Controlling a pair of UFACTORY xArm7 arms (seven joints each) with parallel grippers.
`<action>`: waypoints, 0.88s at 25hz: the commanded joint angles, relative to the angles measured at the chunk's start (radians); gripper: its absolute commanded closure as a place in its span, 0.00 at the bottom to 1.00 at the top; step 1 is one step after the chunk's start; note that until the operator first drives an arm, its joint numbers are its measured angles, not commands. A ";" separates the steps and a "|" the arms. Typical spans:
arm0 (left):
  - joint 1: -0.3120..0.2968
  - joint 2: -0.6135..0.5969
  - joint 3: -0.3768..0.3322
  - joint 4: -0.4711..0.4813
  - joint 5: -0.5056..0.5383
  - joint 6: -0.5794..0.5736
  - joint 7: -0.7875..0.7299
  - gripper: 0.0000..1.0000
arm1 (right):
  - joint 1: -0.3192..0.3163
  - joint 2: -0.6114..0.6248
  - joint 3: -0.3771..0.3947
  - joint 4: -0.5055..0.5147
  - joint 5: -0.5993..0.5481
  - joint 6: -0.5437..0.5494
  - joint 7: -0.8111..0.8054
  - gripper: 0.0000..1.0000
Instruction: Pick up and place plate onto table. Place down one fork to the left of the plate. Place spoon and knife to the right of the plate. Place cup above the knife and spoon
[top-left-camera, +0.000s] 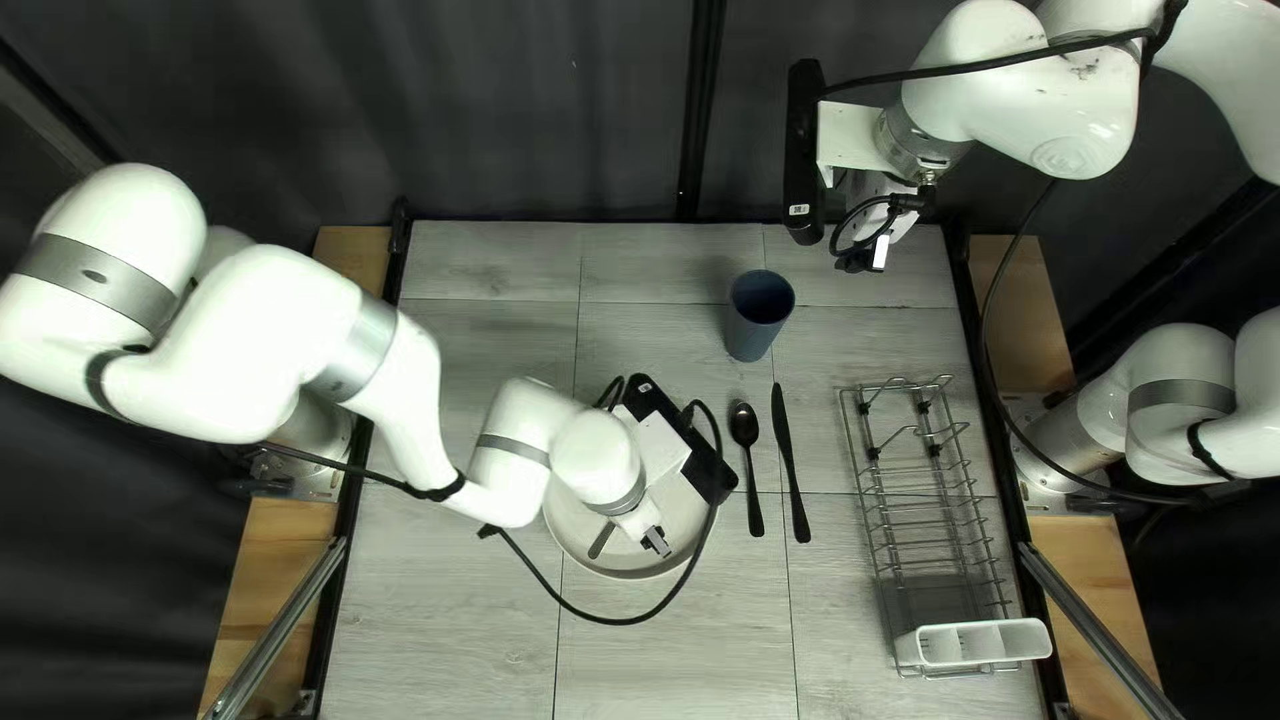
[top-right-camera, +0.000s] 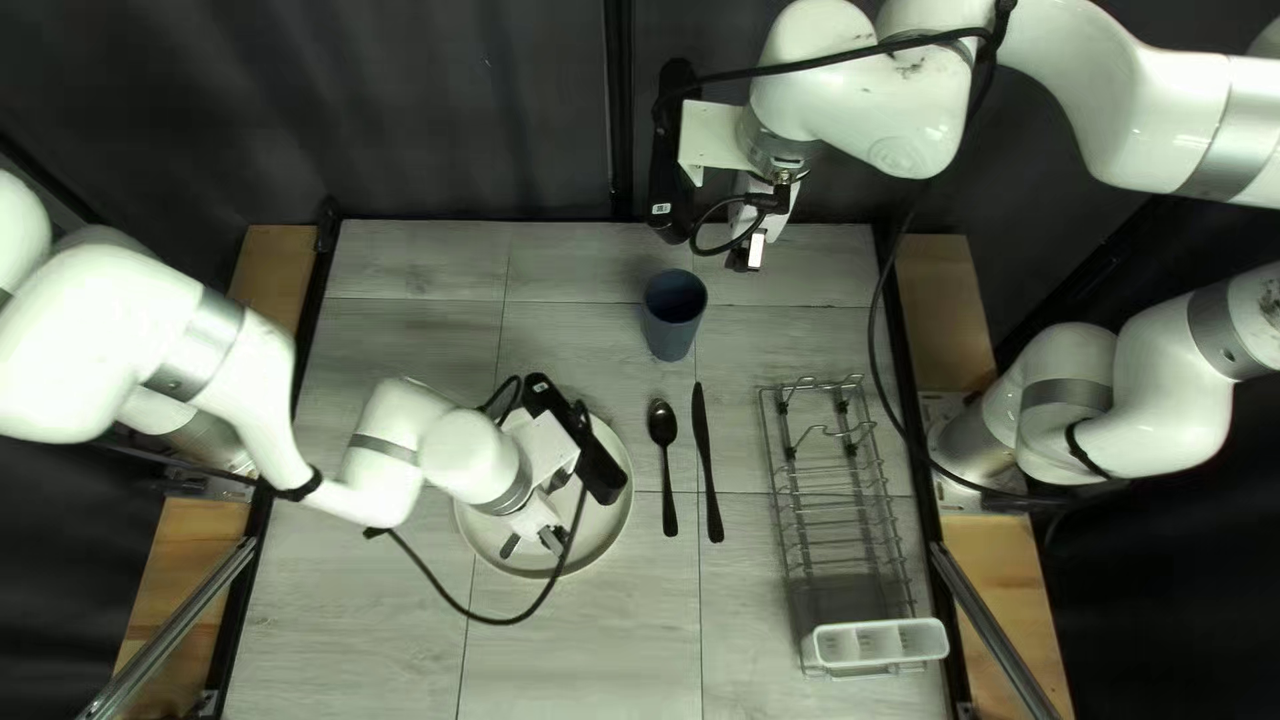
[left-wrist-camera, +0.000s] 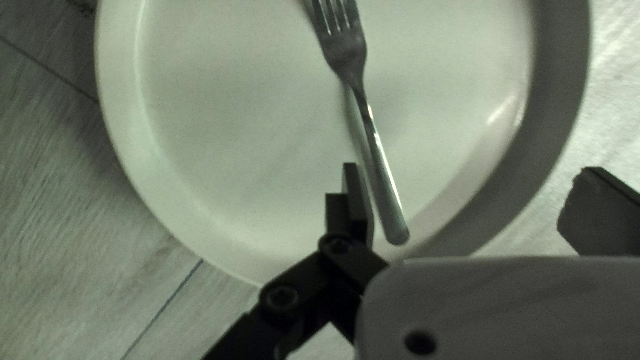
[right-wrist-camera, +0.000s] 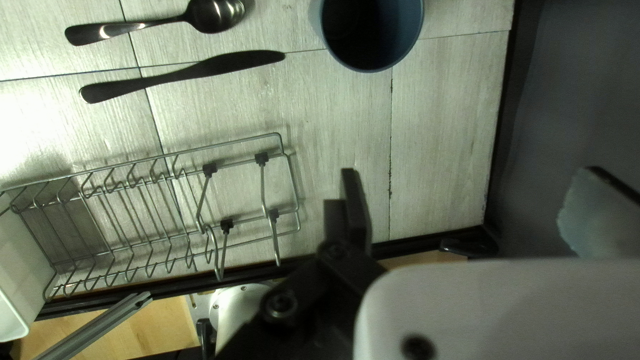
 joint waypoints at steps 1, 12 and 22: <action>0.001 0.042 -0.006 0.004 -0.016 -0.023 -0.010 0.00 | 0.000 0.000 0.000 0.000 0.000 0.000 0.000 0.00; 0.010 0.059 -0.006 0.012 -0.035 -0.008 -0.018 0.00 | 0.000 0.000 0.000 0.000 0.000 0.000 0.000 0.00; 0.037 0.068 -0.022 -0.008 -0.080 -0.043 0.024 0.00 | 0.000 0.000 0.000 0.000 0.000 0.000 0.000 0.00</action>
